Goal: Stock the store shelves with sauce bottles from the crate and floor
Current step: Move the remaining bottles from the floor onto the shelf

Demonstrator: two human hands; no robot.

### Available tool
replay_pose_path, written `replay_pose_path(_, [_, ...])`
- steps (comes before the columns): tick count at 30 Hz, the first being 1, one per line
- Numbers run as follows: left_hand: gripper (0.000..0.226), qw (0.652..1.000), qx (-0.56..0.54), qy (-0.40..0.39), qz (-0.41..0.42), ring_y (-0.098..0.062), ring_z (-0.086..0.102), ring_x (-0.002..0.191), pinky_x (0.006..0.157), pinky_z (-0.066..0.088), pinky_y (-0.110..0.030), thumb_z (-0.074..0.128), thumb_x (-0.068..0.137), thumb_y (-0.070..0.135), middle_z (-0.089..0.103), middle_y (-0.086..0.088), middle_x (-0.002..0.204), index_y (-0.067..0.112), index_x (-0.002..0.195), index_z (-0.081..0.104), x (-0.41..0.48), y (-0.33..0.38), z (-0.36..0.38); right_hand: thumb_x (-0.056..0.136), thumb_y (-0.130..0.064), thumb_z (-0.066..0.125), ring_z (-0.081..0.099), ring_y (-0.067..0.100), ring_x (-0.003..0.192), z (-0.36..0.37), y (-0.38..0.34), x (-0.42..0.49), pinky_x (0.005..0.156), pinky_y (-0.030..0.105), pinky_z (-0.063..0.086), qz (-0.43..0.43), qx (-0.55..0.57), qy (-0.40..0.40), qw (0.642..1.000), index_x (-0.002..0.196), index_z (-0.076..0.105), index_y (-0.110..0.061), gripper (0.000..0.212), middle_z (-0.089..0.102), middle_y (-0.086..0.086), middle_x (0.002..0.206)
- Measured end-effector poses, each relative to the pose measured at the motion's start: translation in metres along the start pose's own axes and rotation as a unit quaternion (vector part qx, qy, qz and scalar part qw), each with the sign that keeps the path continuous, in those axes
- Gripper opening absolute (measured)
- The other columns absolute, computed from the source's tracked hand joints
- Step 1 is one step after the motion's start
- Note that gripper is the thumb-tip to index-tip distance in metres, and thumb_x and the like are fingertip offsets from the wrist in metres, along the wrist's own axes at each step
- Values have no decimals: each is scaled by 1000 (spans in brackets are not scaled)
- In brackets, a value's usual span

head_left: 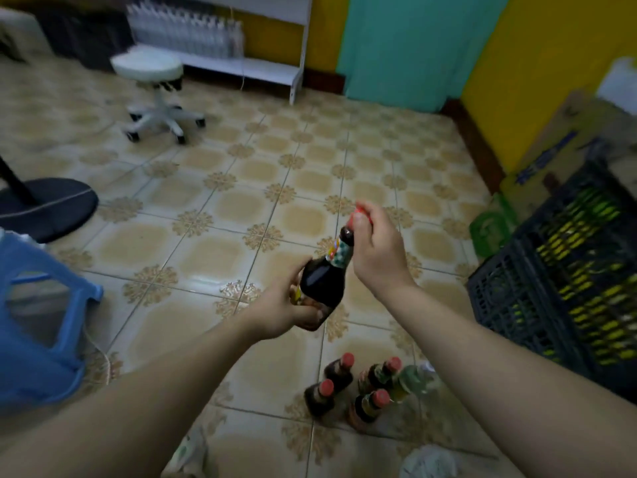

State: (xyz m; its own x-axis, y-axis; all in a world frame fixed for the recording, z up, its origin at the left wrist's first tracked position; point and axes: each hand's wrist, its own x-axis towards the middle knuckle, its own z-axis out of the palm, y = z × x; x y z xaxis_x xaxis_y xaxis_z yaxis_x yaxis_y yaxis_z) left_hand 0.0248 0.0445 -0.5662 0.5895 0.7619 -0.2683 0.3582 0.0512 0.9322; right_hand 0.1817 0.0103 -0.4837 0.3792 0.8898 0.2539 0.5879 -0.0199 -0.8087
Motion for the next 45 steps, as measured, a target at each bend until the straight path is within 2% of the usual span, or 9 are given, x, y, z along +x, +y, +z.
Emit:
replay_pose_path(3, [84, 997, -44, 15, 61, -16, 60, 103, 88, 52, -34, 75, 77, 11, 54, 3, 119, 38, 143, 31, -29, 58, -3, 102, -37, 42, 52, 9, 107, -39, -48, 10, 80, 16, 39, 13, 87, 48, 995, 135, 48, -15, 40, 55, -8, 115])
replay_pose_path(6, [67, 989, -102, 11, 106, -23, 64, 102, 95, 51, -44, 76, 76, 15, 63, -3, 111, 48, 126, 47, -61, 111, 2, 97, -45, 49, 59, 15, 85, -73, -76, 8, 69, 28, 46, 30, 69, -39, 996, 101, 60, -23, 25, 62, -7, 89])
replay_pose_path(9, [71, 982, -124, -23, 139, -29, 65, 102, 89, 54, -45, 74, 68, 16, 65, -11, 112, 42, 129, 48, -89, 152, 11, 94, -54, 47, 66, 29, 86, -106, -103, -4, 83, 47, 50, 38, 69, -60, 995, 81, 61, -20, 38, 69, 6, 86])
replay_pose_path(17, [88, 973, -104, -64, 195, -32, 64, 103, 87, 55, -42, 76, 71, -1, 58, -18, 119, 28, 144, 36, -144, 229, 46, 98, -55, 38, 64, 26, 85, -211, -163, -38, 77, 36, 49, 78, 95, -8, 992, 89, 59, -17, 45, 67, 9, 94])
replay_pose_path(24, [86, 942, -47, 15, 332, 11, 61, 77, 63, 52, -11, 77, 72, 1, 54, 8, 103, 31, 138, 32, -175, 277, 103, 86, -33, 70, 63, 19, 66, -280, -182, -82, 68, 34, 51, 41, 129, 36, 990, 84, 57, -17, 21, 66, 1, 71])
replay_pose_path(30, [83, 932, -114, -164, 301, -26, 63, 107, 93, 50, -41, 82, 57, 17, 63, -5, 118, 39, 128, 43, -175, 297, 120, 88, -14, 68, 61, 21, 76, -320, -186, -118, 72, 37, 53, -37, 218, 145, 964, 93, 52, -15, 16, 61, 7, 85])
replay_pose_path(35, [86, 908, -200, -188, 316, -26, 67, 100, 87, 56, -40, 77, 60, 5, 63, -13, 118, 24, 136, 42, -178, 309, 156, 94, -25, 60, 64, 21, 85, -344, -189, -145, 74, 37, 54, -37, 160, 207, 964, 103, 54, -20, 12, 64, 7, 98])
replay_pose_path(39, [95, 902, -209, -194, 325, -27, 65, 104, 97, 49, -49, 85, 55, 9, 62, -11, 119, 31, 135, 40, -181, 314, 192, 94, -44, 55, 68, 22, 90, -356, -190, -184, 66, 43, 59, 49, 34, 202, 978, 120, 48, -30, 30, 65, -3, 105])
replay_pose_path(45, [69, 868, -164, -337, 326, -20, 67, 96, 88, 52, -37, 78, 71, 5, 61, -12, 117, 48, 115, 47, -195, 318, 255, 90, -33, 66, 68, 23, 89, -386, -183, -260, 73, 49, 59, 99, -51, 306, 945, 119, 48, -25, 36, 64, -3, 101])
